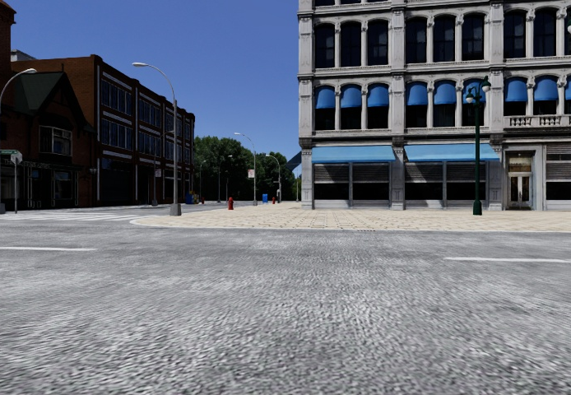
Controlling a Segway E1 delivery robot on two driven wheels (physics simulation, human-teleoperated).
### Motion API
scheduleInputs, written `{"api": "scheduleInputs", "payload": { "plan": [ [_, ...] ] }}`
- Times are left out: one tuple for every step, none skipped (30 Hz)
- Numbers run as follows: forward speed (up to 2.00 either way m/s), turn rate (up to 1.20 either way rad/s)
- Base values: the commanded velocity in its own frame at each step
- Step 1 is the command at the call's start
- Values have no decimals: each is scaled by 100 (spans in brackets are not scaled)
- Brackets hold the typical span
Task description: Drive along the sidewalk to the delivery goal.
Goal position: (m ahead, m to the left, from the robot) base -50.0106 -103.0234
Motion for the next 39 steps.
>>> {"api": "scheduleInputs", "payload": {
  "plan": [
    [0, 0],
    [0, 0],
    [0, 0],
    [0, -5],
    [0, -23],
    [0, -27],
    [0, -27],
    [-23, -28],
    [-55, -31],
    [-69, -44],
    [-69, -44],
    [-71, -62],
    [-72, -72],
    [-72, -74],
    [-72, -74],
    [-72, -75],
    [-72, -75],
    [-72, -75],
    [-72, -75],
    [-72, -75],
    [-72, -75],
    [-72, -75],
    [-72, -75],
    [-72, -75],
    [-72, -75],
    [-72, -75],
    [-72, -75],
    [-72, -75],
    [-72, -75],
    [-72, -75],
    [-72, -75],
    [-72, -75],
    [-72, -75],
    [-72, -75],
    [-72, -75],
    [-72, -75],
    [-72, -75],
    [-72, -75],
    [-72, -75]
  ]
}}
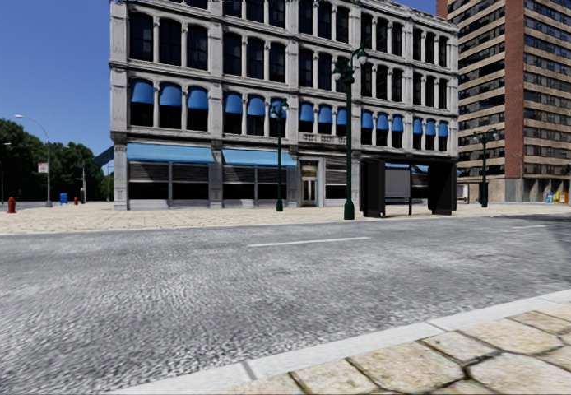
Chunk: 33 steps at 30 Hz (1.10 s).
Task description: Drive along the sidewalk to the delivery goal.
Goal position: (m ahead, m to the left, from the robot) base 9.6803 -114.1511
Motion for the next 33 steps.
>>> {"api": "scheduleInputs", "payload": {
  "plan": [
    [-72, -75],
    [-72, -75],
    [-72, -75],
    [-72, -75],
    [-72, -75],
    [-72, -75],
    [-72, -75],
    [-72, -75],
    [-72, -75],
    [-72, -75],
    [-72, -75],
    [-72, -75],
    [-72, -75],
    [-72, -75],
    [-72, -75],
    [-72, -75],
    [-72, -75],
    [-72, -75],
    [-72, -75],
    [-72, -75],
    [-72, -75],
    [-72, -75],
    [-72, -75],
    [-72, -75],
    [-72, -75],
    [-72, -75],
    [-72, -75],
    [-69, -72],
    [-53, -51],
    [0, -2],
    [0, -2],
    [0, 0],
    [0, 0]
  ]
}}
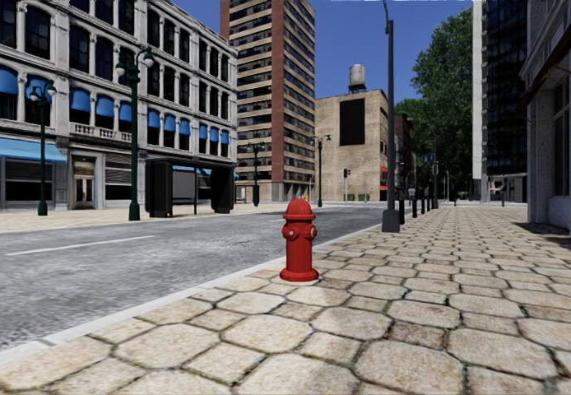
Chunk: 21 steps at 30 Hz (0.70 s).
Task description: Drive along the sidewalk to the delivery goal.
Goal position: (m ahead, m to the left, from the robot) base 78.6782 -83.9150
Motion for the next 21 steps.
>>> {"api": "scheduleInputs", "payload": {
  "plan": [
    [0, 0],
    [0, 0],
    [0, 0],
    [0, 0],
    [0, 0],
    [0, 0],
    [0, 0],
    [0, 0],
    [0, 0],
    [200, -51],
    [200, -57],
    [200, -57],
    [200, -58],
    [200, -58],
    [200, -59],
    [200, -59],
    [200, -59],
    [200, -59],
    [200, -59],
    [200, -59],
    [200, -61]
  ]
}}
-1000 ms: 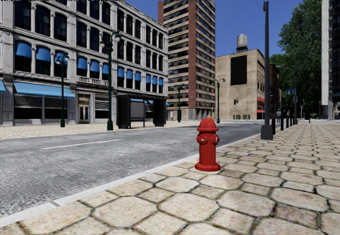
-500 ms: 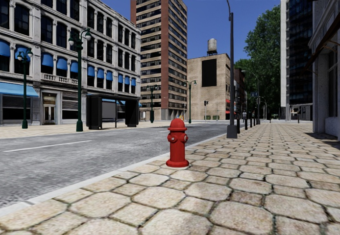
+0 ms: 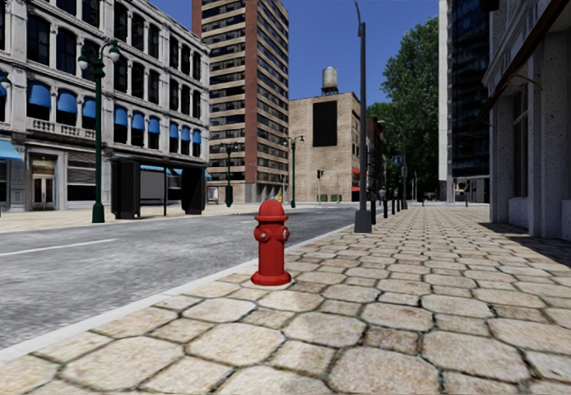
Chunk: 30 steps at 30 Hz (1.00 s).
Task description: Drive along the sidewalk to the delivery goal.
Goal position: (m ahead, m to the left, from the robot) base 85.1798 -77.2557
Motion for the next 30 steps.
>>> {"api": "scheduleInputs", "payload": {
  "plan": [
    [200, -62],
    [200, -62],
    [200, -62],
    [200, -62],
    [200, -62],
    [200, -62],
    [200, -62],
    [200, -62],
    [200, -62],
    [200, -62],
    [200, -62],
    [200, -62],
    [200, -62],
    [200, -62],
    [200, -62],
    [200, -62],
    [200, -62],
    [200, -62],
    [200, -62],
    [200, -62],
    [200, -62],
    [200, -62],
    [200, -62],
    [200, -62],
    [200, -62],
    [200, -62],
    [200, -62],
    [200, -62],
    [200, -61],
    [200, -61]
  ]
}}
